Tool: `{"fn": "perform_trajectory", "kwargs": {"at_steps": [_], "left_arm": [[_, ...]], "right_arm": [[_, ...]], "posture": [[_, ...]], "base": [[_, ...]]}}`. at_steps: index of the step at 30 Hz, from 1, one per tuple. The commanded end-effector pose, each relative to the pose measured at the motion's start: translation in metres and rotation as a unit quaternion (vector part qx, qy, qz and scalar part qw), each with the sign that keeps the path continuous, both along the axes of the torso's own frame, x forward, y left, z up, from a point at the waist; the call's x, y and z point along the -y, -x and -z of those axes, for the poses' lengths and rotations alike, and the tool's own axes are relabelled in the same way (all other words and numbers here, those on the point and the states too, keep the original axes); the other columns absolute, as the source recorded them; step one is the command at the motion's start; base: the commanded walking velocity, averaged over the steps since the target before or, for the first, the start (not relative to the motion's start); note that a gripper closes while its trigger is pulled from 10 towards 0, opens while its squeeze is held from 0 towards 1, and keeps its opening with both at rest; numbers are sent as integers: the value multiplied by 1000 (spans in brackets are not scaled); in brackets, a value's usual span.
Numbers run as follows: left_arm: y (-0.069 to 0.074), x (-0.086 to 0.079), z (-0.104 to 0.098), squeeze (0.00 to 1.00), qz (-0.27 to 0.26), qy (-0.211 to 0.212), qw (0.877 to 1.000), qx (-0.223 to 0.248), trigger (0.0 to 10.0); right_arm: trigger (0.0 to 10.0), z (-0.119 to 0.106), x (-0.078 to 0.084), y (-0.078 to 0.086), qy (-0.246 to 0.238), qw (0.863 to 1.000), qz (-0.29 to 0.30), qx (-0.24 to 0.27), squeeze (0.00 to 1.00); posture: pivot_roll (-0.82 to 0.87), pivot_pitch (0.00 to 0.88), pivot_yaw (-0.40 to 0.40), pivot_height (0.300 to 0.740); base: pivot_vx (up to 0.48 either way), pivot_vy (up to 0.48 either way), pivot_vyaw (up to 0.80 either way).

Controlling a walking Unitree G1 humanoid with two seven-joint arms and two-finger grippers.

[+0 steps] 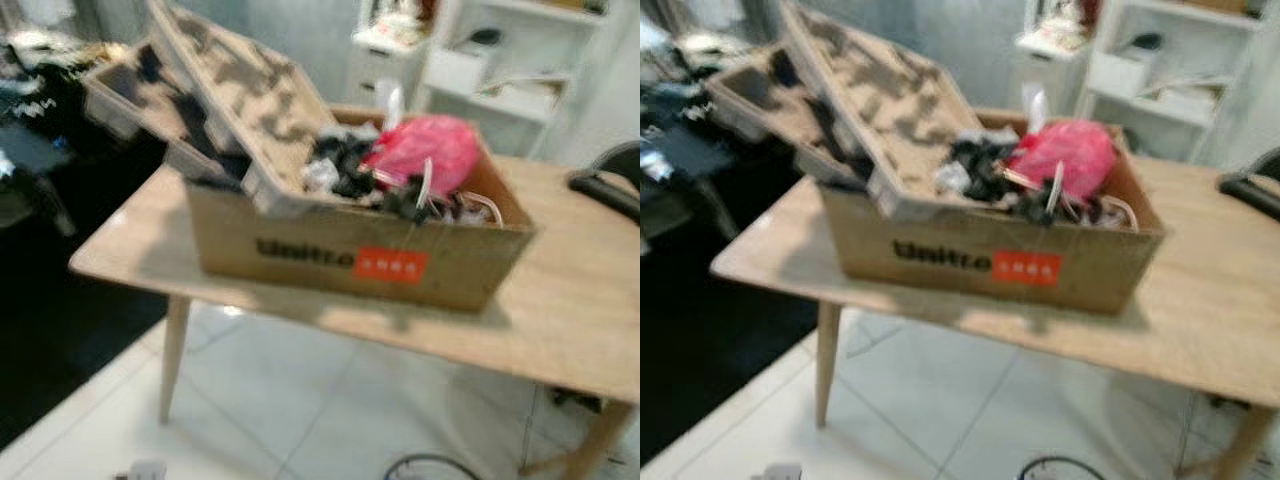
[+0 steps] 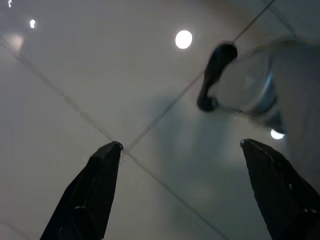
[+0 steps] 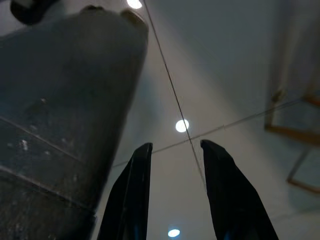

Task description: Picking trash to rubbish bin

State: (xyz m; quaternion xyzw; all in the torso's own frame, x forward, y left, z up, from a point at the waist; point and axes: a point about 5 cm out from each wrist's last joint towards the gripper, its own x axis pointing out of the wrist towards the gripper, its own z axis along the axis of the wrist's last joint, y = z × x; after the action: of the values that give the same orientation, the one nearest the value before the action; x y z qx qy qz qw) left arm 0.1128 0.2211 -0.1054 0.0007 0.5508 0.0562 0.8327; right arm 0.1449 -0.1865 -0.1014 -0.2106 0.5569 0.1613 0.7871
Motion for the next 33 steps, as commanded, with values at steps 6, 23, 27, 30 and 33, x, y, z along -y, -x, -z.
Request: {"fn": "perform_trajectory", "kwargs": {"at_steps": [6,23,27,30,33], "left_arm": [[4,-2,1,0,5,-4,1000,-12,10000],[1,-1,0,0,13,-4,1000,-10,10000],[1,-1,0,0,14,-4,1000,-10,10000],[2,-1,1,0,14,-4,1000,-11,10000],[3,-1,1,0,14,-3,1000,-12,10000]], "right_arm": [[10000,3,-2,7,-2,1000,3,-12,0],[10000,3,1,7,3,1000,2,-12,0],[10000,3,1,8,2,1000,3,-13,0],[10000,3,0,8,1,1000,4,-13,0],[10000,3,0,10,0,1000,7,-15,0]], "posture": [[166,80,-74,740],[160,69,-78,740],[161,72,-77,740],[161,72,-77,740],[161,80,-70,740]], "base": [[-304,0,0],[-310,0,0],[-312,0,0],[-317,0,0],[-311,0,0]]}}
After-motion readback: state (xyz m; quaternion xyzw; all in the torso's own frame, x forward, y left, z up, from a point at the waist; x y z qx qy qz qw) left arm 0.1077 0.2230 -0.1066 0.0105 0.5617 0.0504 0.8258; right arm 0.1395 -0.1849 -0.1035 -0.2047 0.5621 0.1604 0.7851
